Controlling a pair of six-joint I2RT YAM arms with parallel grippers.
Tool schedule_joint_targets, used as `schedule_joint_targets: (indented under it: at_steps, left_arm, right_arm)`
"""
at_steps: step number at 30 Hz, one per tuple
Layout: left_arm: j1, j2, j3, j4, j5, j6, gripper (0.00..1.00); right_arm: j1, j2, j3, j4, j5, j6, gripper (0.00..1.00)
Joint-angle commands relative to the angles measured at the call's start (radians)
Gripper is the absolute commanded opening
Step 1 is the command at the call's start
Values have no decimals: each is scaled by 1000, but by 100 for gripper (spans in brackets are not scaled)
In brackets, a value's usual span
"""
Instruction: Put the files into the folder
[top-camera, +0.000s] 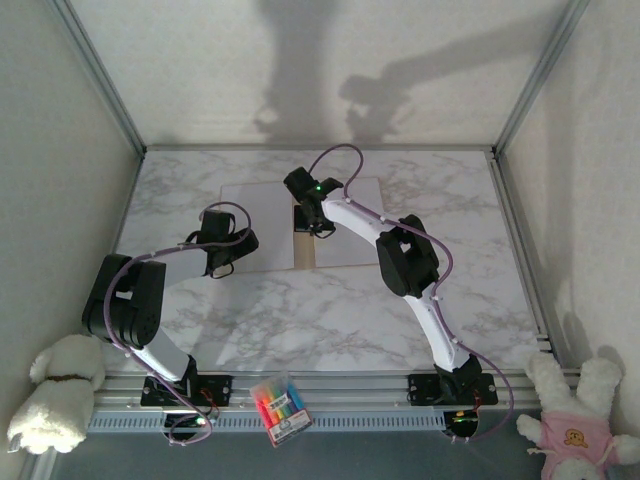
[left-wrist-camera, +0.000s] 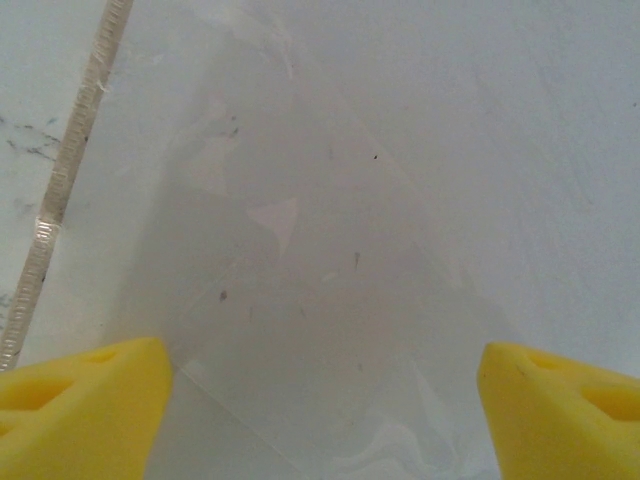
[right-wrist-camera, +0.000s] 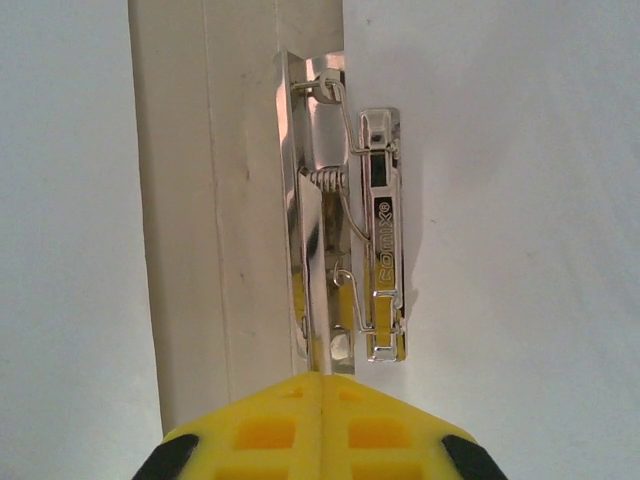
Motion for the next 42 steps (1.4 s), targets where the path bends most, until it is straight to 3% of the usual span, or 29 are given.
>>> schedule_joint_targets:
  at_steps: [1, 27, 42]
  left_arm:
    - [13, 30, -6, -77, -9, -8, 82]
    - [12, 26, -12, -75, -10, -10, 82]
    - [9, 36, -21, -59, -3, -21, 81]
  right_arm:
    - [-6, 72, -12, -146, 79, -26, 0]
    - [9, 114, -37, -162, 129, -31, 0]
    - [8, 91, -114, -73, 40, 23, 0]
